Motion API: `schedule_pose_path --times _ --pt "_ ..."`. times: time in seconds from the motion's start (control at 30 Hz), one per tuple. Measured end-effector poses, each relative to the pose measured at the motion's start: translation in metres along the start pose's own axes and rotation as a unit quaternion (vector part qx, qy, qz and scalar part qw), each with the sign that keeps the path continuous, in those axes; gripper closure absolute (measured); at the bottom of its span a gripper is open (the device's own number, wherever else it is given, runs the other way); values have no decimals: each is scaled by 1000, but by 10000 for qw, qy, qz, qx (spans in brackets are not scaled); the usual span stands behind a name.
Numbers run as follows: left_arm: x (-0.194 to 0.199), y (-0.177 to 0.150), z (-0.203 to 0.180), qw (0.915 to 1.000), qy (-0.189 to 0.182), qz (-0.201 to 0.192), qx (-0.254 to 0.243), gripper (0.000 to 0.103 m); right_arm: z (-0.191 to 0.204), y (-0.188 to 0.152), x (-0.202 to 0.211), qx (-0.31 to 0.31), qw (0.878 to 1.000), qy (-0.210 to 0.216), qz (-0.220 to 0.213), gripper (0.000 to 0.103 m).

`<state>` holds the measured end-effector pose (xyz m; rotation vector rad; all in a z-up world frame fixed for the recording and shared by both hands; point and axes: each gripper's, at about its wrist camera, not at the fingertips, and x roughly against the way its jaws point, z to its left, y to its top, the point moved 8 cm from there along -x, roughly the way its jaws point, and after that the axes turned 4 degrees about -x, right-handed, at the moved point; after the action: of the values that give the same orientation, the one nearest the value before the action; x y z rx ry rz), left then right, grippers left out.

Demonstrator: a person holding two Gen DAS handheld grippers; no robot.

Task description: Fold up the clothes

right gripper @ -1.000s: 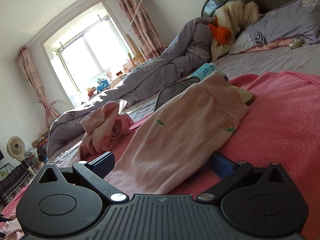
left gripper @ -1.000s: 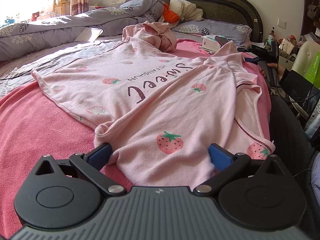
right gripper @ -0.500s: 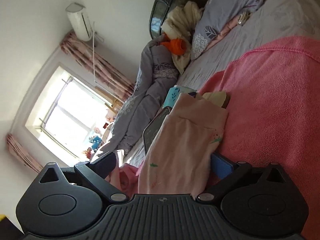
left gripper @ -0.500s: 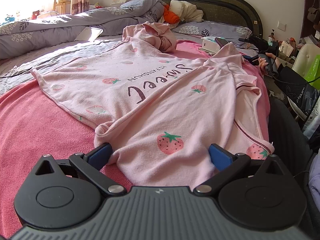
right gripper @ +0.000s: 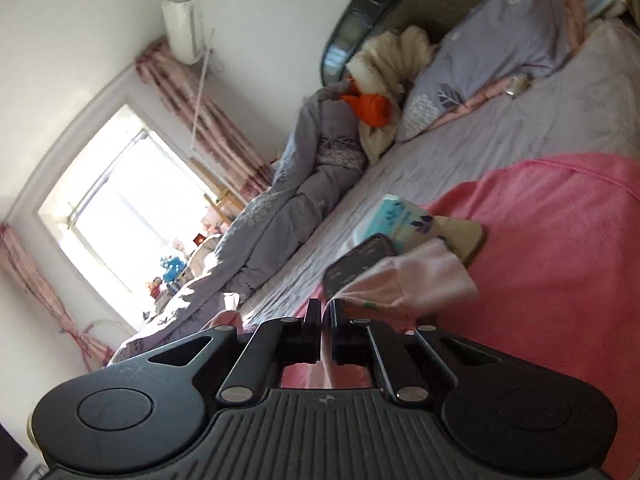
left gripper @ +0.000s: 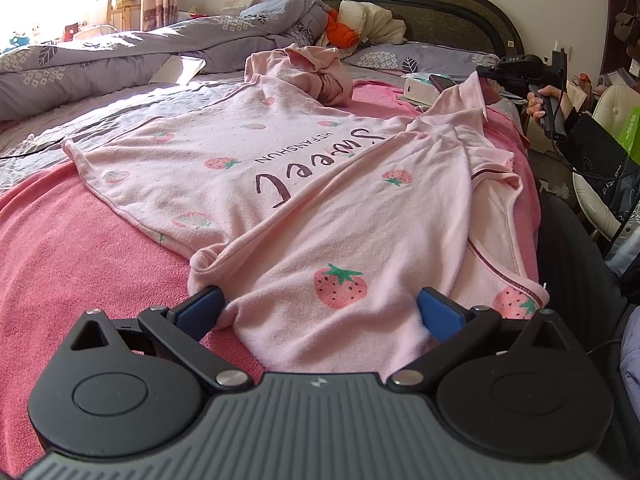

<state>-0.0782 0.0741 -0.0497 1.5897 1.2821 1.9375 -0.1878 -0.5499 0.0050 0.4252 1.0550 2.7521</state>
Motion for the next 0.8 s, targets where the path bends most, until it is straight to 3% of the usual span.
schedule_pose_path --times 0.07,0.13,0.27,0.33,0.37,0.4,0.43,0.47,0.6,0.67,0.73,0.8 --pt "0 0 0 10000 -6 -6 5 0 56 -15 2 672 9963 517 127 97" --pt "1 0 0 10000 -4 -11 -1 0 122 -49 5 1416 9826 1137 400 97" --pt "0 0 -1 10000 22 -10 -31 0 235 -166 15 2843 9211 2317 1304 93" --pt "0 0 -1 10000 36 -12 -51 0 251 -208 18 3088 9050 2440 1613 87" --pt "0 0 -2 10000 43 -12 -60 0 247 -218 18 3058 9065 2346 1722 83" --pt "1 0 -1 10000 38 -15 -56 0 239 -226 16 2983 9106 2205 1821 71" --pt "1 0 -1 10000 31 -17 -49 0 229 -227 14 2869 9171 2045 1864 58" --pt "1 0 -1 10000 25 -20 -43 0 211 -217 13 2666 9304 1775 1784 54" --pt "0 0 0 10000 11 -16 -29 0 122 -152 24 1573 9801 588 1055 43" --pt "0 0 0 10000 2 -16 -18 0 76 -115 38 639 9961 314 517 33" --pt "0 0 0 10000 8 -15 -24 0 34 -89 50 -380 9990 208 132 27" --pt "0 0 -1 10000 24 -9 -42 0 0 -78 57 -1151 9933 64 -61 26"
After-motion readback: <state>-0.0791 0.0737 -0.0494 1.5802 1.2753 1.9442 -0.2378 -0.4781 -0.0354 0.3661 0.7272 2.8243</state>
